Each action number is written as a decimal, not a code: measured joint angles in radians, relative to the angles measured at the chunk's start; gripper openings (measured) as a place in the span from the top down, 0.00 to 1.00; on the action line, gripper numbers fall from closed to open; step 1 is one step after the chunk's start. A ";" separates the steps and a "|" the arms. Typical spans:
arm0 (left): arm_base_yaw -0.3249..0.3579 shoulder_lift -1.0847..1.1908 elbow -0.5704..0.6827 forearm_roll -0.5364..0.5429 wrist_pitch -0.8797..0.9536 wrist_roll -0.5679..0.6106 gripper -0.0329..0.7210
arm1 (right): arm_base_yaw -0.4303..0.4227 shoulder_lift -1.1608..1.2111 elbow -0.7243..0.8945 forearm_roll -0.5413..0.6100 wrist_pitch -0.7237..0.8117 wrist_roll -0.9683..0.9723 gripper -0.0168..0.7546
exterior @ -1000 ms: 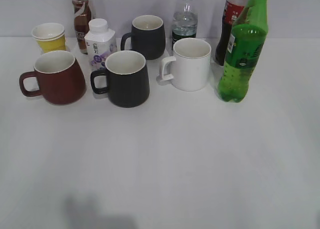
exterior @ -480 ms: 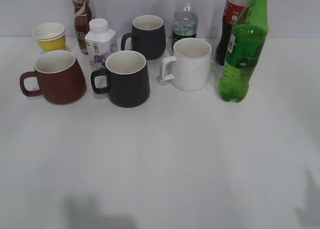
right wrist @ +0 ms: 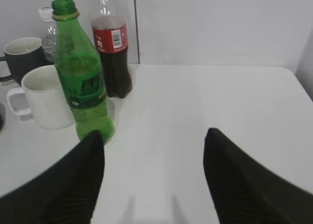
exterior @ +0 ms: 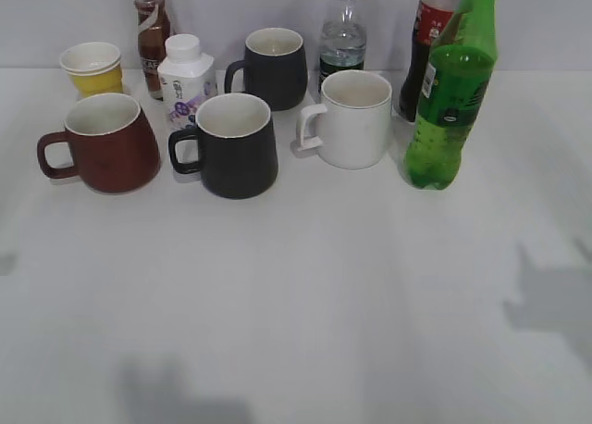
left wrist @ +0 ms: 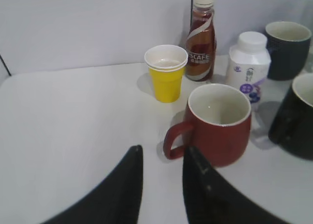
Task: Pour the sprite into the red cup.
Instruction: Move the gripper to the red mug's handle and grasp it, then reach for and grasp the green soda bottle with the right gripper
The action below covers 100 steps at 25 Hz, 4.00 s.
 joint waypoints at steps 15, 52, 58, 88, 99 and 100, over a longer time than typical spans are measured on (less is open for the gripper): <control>-0.024 0.593 0.032 -0.080 -0.435 0.000 0.63 | 0.063 0.265 0.003 -0.002 -0.158 0.000 0.36; -0.064 1.183 -0.028 -0.067 -1.218 -0.001 0.48 | 0.063 0.375 0.005 -0.031 -0.198 -0.002 0.36; -0.034 1.207 -0.111 -0.017 -1.137 -0.001 0.49 | 0.063 0.375 0.005 -0.031 -0.198 -0.002 0.36; -0.021 0.878 0.025 0.089 -1.043 0.007 0.85 | 0.172 0.615 0.006 -0.099 -0.558 -0.003 0.31; -0.021 0.418 0.099 0.099 -0.671 0.007 0.86 | 0.222 1.018 0.006 -0.077 -0.981 0.044 0.15; -0.021 0.388 0.099 0.099 -0.643 0.007 0.86 | 0.222 1.059 0.006 -0.077 -1.031 0.046 0.15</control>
